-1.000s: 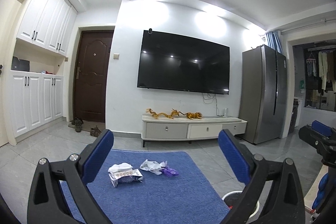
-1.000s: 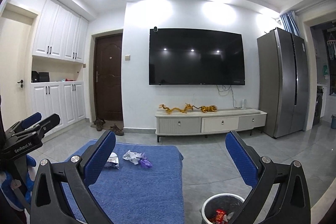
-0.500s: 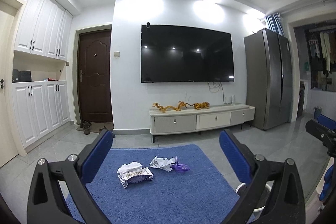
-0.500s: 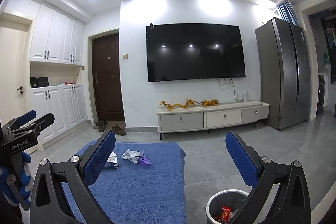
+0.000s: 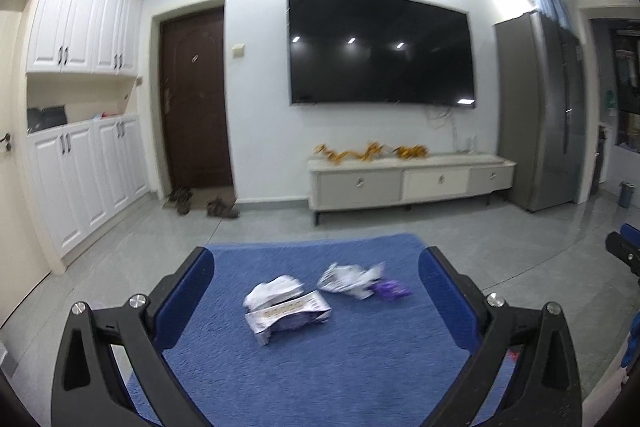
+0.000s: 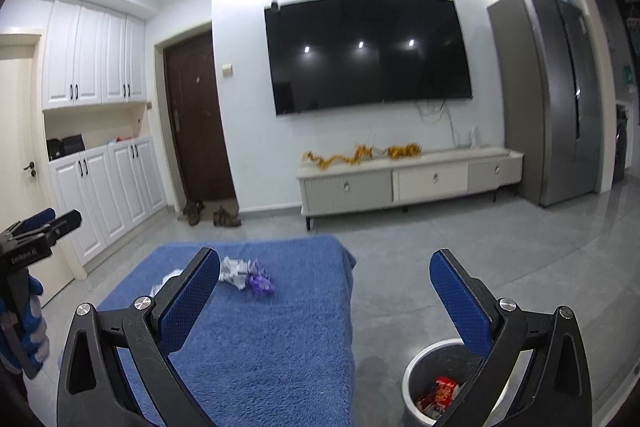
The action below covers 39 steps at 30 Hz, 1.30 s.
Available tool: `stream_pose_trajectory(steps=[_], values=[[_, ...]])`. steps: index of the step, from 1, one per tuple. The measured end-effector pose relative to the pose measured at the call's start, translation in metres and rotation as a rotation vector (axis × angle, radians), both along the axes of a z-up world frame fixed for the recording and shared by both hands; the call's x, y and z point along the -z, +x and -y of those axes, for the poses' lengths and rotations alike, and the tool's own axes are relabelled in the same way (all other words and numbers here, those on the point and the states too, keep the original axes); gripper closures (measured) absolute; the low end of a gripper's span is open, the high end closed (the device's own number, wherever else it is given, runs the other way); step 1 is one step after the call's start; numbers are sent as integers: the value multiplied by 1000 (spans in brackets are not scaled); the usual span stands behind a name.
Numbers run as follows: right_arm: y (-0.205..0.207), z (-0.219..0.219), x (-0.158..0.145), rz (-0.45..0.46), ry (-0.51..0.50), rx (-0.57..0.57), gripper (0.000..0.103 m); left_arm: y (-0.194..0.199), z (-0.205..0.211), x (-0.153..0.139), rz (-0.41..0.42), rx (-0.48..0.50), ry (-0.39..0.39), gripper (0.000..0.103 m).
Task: Collect trash
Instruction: 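Move both open tools back to the remaining trash on the rug, then grasp the white milk carton with the left tool while the right tool grasps the purple bag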
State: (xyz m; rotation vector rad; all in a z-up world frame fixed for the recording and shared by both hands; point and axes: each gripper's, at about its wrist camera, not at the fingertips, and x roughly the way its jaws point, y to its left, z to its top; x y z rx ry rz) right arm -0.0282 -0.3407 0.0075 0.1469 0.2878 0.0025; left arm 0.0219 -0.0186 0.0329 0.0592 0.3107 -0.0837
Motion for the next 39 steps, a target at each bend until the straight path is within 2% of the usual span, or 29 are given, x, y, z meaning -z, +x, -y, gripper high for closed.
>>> stream_pose_trajectory(steps=[6, 11, 15, 20, 26, 31, 37, 39], values=[[74, -8, 35, -112, 7, -70, 0, 44, -41, 42, -112, -48, 7, 0], [136, -30, 69, -199, -8, -158, 0, 77, -63, 89, -240, -30, 35, 0], [180, -51, 93, -264, -24, -225, 0, 103, -69, 114, -309, -5, 39, 0], [229, -78, 121, -328, -44, -317, 0, 144, -63, 134, -365, 59, 44, 0], [281, -106, 149, -400, -63, -419, 1, 193, -46, 150, -406, 175, 135, 0], [310, -120, 166, -444, -86, -469, 9, 225, -40, 166, -448, 219, 179, 0], [336, -127, 176, -480, -95, -499, 18, 243, -40, 182, -513, 281, 178, 0], [343, -128, 179, -494, -83, -519, 24, 248, -40, 189, -541, 290, 179, 0]])
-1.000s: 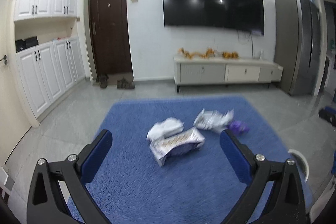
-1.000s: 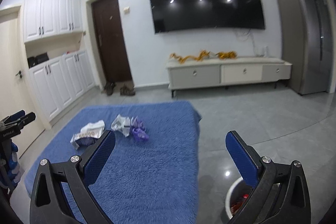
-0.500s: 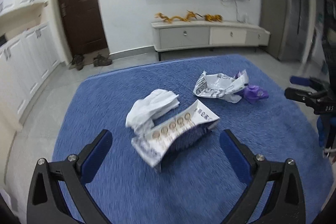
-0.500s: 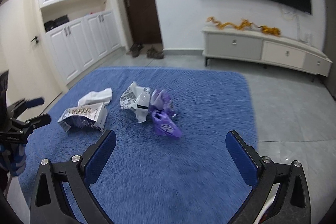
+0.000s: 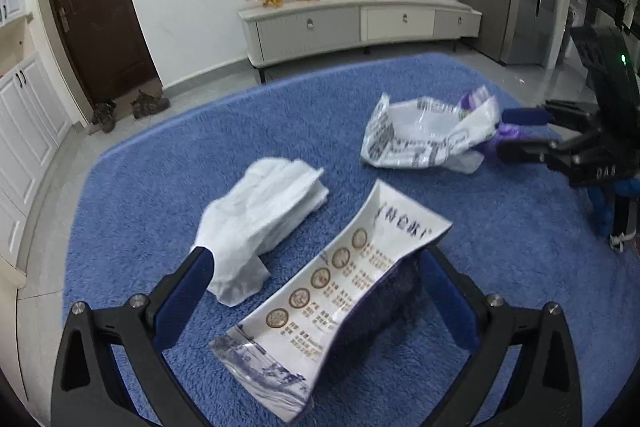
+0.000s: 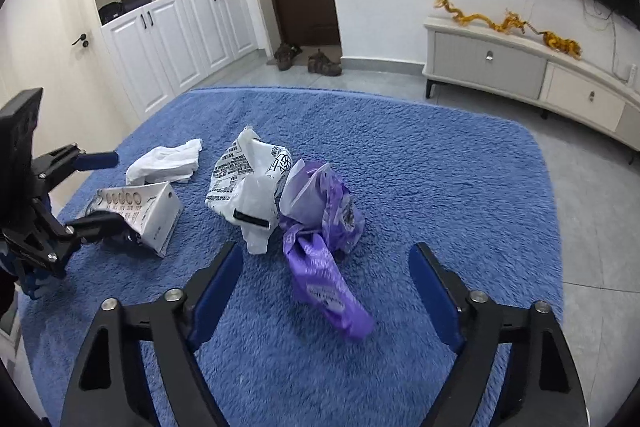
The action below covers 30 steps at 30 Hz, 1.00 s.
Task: Collect trash
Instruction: 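Grasp the white milk carton with the left tool while the right tool grasps the purple bag, then carry the carton and purple bag over the trash bin and open both tools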
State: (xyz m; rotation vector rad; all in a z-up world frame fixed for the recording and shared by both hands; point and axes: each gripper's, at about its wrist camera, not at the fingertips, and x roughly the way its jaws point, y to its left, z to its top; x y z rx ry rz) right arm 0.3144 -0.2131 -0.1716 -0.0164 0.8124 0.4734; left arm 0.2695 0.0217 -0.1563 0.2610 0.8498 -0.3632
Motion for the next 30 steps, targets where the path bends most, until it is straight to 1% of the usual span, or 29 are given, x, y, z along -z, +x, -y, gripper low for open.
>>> stream_pose_trajectory(steps=[1, 3, 4, 6, 7, 8, 9, 10, 11, 12, 14, 16, 21, 24, 30], values=[[3, -1, 2, -9, 5, -6, 25, 1, 0, 2, -9, 2, 1, 0], [7, -1, 5, -30, 16, -14, 37, 2, -1, 6, -26, 6, -5, 1], [8, -1, 7, -40, 18, -17, 41, 2, -1, 8, -31, 6, -9, 1], [8, 0, 8, -45, 16, -19, 56, 1, 0, 10, -46, 14, -23, 8], [7, 0, 8, -45, 19, -21, 60, 0, 0, 10, -54, 20, -30, 15], [6, 0, 7, -44, 21, -23, 68, -1, 2, 10, -56, 23, -34, 21], [2, 1, 8, -44, 21, -23, 73, -3, 3, 9, -55, 28, -33, 24], [0, 2, 8, -45, 20, -22, 76, -5, 5, 8, -55, 33, -32, 30], [-4, 4, 8, -48, 23, -17, 80, -7, 8, 8, -56, 38, -32, 36], [-7, 5, 8, -52, 28, -13, 86, -10, 10, 6, -55, 39, -32, 38], [-16, 10, 9, -61, 39, 0, 87, -15, 13, 4, -45, 33, -31, 46], [-26, 15, 9, -65, 46, 13, 90, -21, 14, 2, -35, 20, -35, 49], [-56, 24, 6, -77, 59, 29, 90, -38, 11, -5, -32, -16, -69, 59], [-76, 24, 3, -79, 65, 30, 90, -51, 10, -9, -26, -37, -81, 70], [-121, 25, -10, -68, 89, 36, 90, -83, 4, -20, -17, -69, -120, 71]])
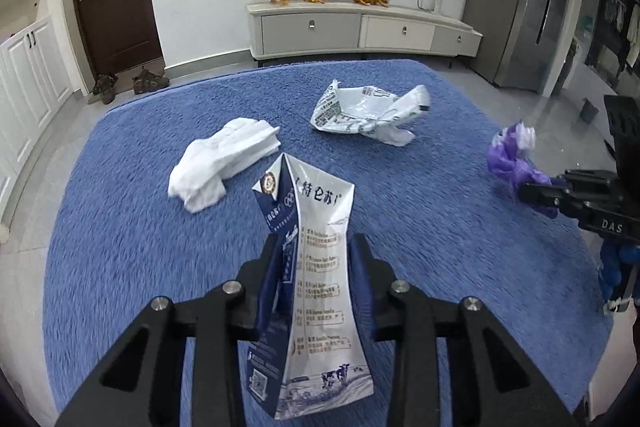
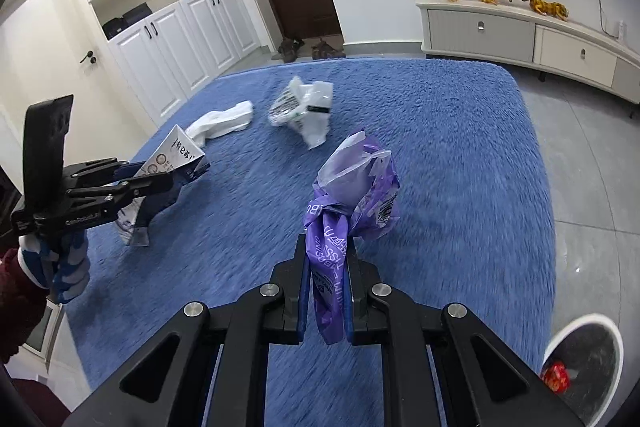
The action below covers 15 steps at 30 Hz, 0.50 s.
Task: Collect trash
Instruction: 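Carry the carton and purple bag over the trash bin and open both tools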
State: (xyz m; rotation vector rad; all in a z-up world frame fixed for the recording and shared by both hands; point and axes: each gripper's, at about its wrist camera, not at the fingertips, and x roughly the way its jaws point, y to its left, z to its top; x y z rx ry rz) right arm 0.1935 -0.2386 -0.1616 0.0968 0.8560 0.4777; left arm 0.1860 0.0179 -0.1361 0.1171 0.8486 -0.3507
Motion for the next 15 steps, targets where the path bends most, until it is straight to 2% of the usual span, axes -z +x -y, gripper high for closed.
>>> stream_pose_trajectory(steps=[8, 15], values=[[-62, -2, -22, 44, 10, 12, 90, -63, -6, -19, 46, -27, -66, 71], [-110, -9, -39, 81, 10, 16, 90, -110, -5, -41, 121, -33, -102, 71]])
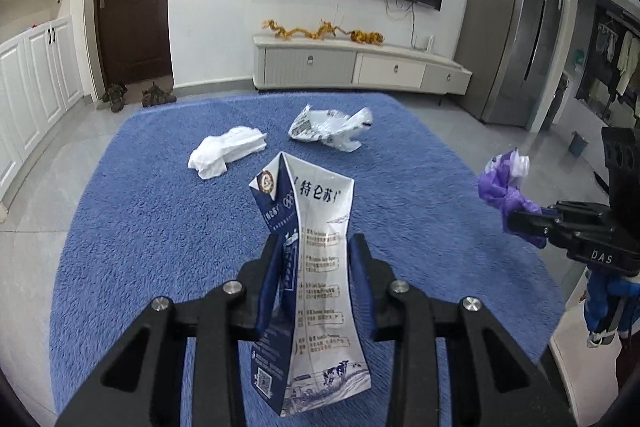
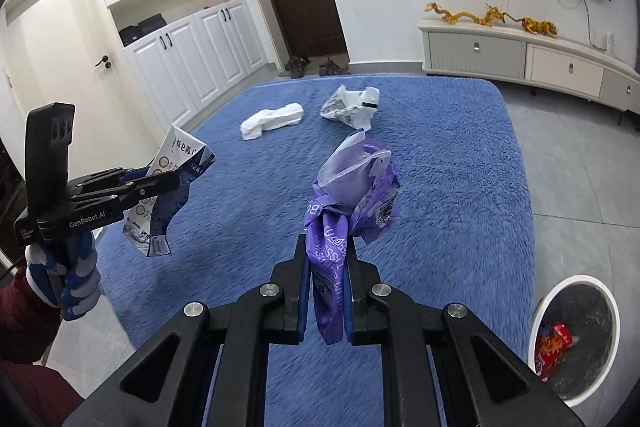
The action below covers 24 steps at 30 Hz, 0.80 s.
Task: Collect trash
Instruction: 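Carry the carton and purple bag over the trash bin and open both tools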
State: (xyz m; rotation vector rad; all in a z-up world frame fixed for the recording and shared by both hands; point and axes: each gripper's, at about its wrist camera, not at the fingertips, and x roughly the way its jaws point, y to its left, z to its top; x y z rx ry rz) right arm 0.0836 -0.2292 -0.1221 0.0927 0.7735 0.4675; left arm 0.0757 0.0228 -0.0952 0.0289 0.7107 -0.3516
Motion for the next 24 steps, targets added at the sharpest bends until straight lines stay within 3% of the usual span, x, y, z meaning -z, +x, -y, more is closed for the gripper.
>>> stream_pose_trajectory(steps=[10, 24], values=[[-57, -13, -36, 97, -23, 0, 90, -49, 6, -28, 116, 13, -13, 71], [-95, 6, -48, 156, -1, 38, 90, -81, 28, -57, 220, 32, 35, 71]])
